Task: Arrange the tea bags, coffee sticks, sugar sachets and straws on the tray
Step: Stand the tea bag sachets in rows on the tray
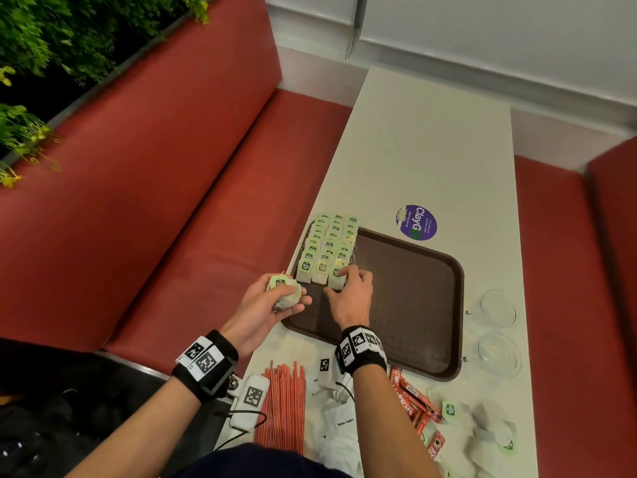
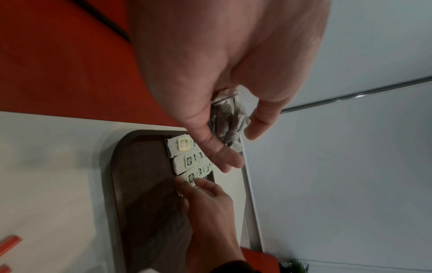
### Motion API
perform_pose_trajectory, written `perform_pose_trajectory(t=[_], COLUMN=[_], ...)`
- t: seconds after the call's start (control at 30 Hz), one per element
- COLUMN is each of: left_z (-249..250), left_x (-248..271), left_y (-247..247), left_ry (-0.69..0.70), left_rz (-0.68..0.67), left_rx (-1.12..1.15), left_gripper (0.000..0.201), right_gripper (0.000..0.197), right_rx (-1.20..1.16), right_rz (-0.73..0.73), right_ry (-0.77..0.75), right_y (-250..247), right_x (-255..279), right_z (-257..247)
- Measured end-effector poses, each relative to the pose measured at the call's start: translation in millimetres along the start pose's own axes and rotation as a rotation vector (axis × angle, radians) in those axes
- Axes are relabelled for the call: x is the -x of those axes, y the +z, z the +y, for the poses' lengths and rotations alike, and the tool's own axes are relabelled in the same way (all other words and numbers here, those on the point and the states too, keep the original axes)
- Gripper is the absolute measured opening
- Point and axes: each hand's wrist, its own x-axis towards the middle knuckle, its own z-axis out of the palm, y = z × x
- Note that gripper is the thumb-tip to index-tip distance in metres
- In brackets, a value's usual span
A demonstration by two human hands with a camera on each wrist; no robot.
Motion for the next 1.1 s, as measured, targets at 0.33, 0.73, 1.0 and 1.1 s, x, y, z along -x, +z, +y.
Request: perform_pose_trajectory(t=[0.33, 0.73, 1.0, 1.1], left_z=[-4.4, -19.8, -12.4, -11.3], left_x=[-2.0, 10.8, 8.2, 5.0], left_y=[3.3, 1.8, -11.8, -19.0], left_ry=[0.042, 0.124, 0.214, 0.228], left_rz=[-0.101, -0.148, -0.048, -0.027], left_rx=[-0.245, -0.345, -0.400, -0.386], left_gripper=[0.029, 0.016, 0.019, 0.019], right_gripper=[0.004, 0.005, 0.011, 0.002], right_rx=[-0.495, -0.428, -0.218, -0.173], right_rz=[-0.241, -0.161, -0.300, -0.280], right_ry=[-0.205, -0.205, -0.308, -0.363], right_y=[-68.5, -75.0, -76.5, -74.2], right_x=[53.0, 57.7, 40.9, 33.4], right_z=[-60.1, -48.3, -69.6, -76.4])
